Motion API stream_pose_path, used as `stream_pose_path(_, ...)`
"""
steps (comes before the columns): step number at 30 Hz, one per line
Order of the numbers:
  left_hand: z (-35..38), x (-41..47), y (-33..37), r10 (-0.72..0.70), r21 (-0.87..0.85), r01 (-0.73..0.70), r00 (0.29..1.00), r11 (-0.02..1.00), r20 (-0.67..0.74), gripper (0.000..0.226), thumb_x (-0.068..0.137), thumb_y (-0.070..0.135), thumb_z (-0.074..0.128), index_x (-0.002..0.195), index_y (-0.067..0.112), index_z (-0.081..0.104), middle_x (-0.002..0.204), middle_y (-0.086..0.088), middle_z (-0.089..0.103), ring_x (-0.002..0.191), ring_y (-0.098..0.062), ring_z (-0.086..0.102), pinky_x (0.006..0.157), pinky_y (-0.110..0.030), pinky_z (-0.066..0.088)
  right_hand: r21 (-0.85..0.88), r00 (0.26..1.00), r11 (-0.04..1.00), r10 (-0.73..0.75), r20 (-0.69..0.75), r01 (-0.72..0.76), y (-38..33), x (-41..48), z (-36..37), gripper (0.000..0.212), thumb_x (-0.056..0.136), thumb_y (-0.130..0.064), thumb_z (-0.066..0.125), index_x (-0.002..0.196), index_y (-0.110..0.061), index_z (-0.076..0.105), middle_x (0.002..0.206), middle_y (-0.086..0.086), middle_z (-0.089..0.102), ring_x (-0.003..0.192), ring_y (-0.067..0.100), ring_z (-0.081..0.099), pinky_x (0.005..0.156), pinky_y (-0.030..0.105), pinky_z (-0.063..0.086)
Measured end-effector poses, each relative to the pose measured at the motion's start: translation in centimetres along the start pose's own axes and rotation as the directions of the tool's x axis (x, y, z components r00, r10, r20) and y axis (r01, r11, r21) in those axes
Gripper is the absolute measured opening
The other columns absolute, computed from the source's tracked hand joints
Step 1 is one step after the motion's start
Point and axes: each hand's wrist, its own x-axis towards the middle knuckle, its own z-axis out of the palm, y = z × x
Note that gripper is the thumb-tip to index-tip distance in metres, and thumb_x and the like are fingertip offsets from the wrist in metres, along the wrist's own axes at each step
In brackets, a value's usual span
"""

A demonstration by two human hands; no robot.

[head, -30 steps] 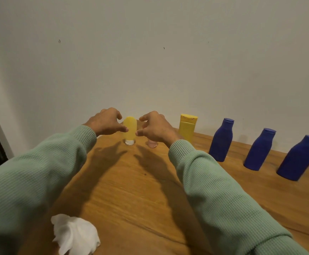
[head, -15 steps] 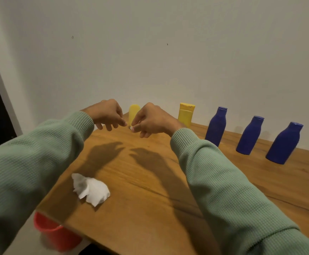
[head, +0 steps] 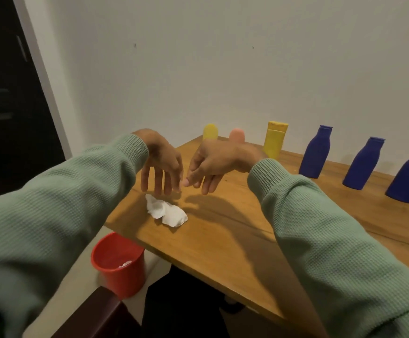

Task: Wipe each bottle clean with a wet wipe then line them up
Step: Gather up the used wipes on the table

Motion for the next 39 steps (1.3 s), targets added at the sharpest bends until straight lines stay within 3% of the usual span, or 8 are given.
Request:
stream_pose_path(7,1.3,0.3,0.0,0.027,0.058,-0.035,0.989,0.998,0.145,0.039,0.083,-0.003,0.068,0.121,0.005,0.063,0.115,-0.018,0.069,0.105,-0.033,0.067,0.090,-0.052,0.054,-0.026,0.986,0.999,0.040,0.160,-0.037,-0.7,0.1,2.4,0.037,0.071,-0.024,0.082,0.096,-0.001,0.069,0.087,0.013,0.073,0.076,0.027,0.072,0.074,0.037,0.059)
stream_pose_path(10,1.6,0.6,0.0,0.061,0.053,-0.072,0.983,0.996,0.176,0.029,0.083,-0.013,0.062,0.107,0.003,0.066,0.117,-0.021,0.066,0.104,-0.033,0.066,0.094,-0.047,0.053,-0.034,0.978,0.998,0.064,0.197,-0.059,-0.6,0.4,3.2,0.039,0.070,-0.021,0.082,0.099,0.000,0.067,0.086,0.014,0.073,0.077,0.029,0.072,0.076,0.040,0.059)
stream_pose_path(13,2.2,0.7,0.0,0.077,0.066,-0.091,0.978,0.994,0.193,0.031,0.082,-0.018,0.060,0.093,0.010,0.066,0.100,-0.010,0.067,0.107,-0.033,0.064,0.097,-0.043,0.052,-0.040,0.976,0.997,0.069,0.205,-0.062,-0.3,0.7,3.7,0.036,0.071,-0.019,0.082,0.100,-0.001,0.068,0.086,0.015,0.073,0.076,0.029,0.071,0.075,0.039,0.059)
stream_pose_path(18,2.2,1.4,-0.1,0.099,0.079,-0.115,0.979,0.990,0.181,0.045,0.081,-0.015,0.063,0.122,0.002,0.059,0.115,-0.016,0.064,0.099,-0.031,0.065,0.077,-0.033,0.059,0.003,0.982,0.998,0.061,0.180,-0.063,0.2,0.9,3.8,0.036,0.073,-0.018,0.080,0.101,0.002,0.067,0.087,0.018,0.072,0.075,0.029,0.071,0.073,0.039,0.059)
stream_pose_path(21,1.8,1.8,0.0,0.102,0.063,-0.108,0.991,0.992,0.090,0.042,0.085,-0.007,0.065,0.125,0.000,0.057,0.120,-0.019,0.062,0.091,-0.026,0.066,0.070,-0.029,0.058,0.024,0.983,0.997,0.074,0.169,-0.079,0.7,0.8,3.4,0.034,0.076,-0.018,0.077,0.102,0.002,0.066,0.086,0.019,0.072,0.075,0.030,0.070,0.074,0.040,0.059)
stream_pose_path(31,-0.4,4.5,-0.3,0.266,-0.075,-0.294,0.928,0.953,-0.261,0.018,0.090,0.000,0.059,0.107,0.004,0.065,0.102,-0.014,0.067,0.086,-0.023,0.066,0.059,-0.022,0.053,0.153,0.993,0.985,0.091,-0.075,-0.079,4.3,2.2,1.0,0.026,0.079,-0.007,0.074,0.101,0.000,0.060,0.079,0.019,0.072,0.069,0.028,0.071,0.067,0.038,0.060)
stream_pose_path(35,-0.9,6.4,-0.2,0.279,-0.138,-0.313,0.934,0.940,-0.222,0.028,0.089,-0.001,0.058,0.116,0.006,0.059,0.102,-0.015,0.065,0.080,-0.021,0.063,0.066,-0.027,0.053,0.154,0.978,0.988,0.048,-0.203,-0.017,5.6,3.4,-0.2,0.020,0.077,0.002,0.072,0.094,0.000,0.063,0.078,0.015,0.069,0.064,0.023,0.070,0.060,0.032,0.059)
stream_pose_path(39,-1.9,8.6,-1.2,0.281,-0.175,-0.298,0.953,0.938,-0.117,0.030,0.086,-0.004,0.056,0.114,-0.003,0.063,0.109,-0.027,0.066,0.079,-0.022,0.061,0.067,-0.028,0.052,0.146,0.965,0.989,0.022,-0.260,0.016,6.3,5.5,-1.2,0.015,0.076,0.004,0.071,0.089,0.000,0.067,0.086,0.016,0.069,0.076,0.025,0.070,0.066,0.038,0.060)
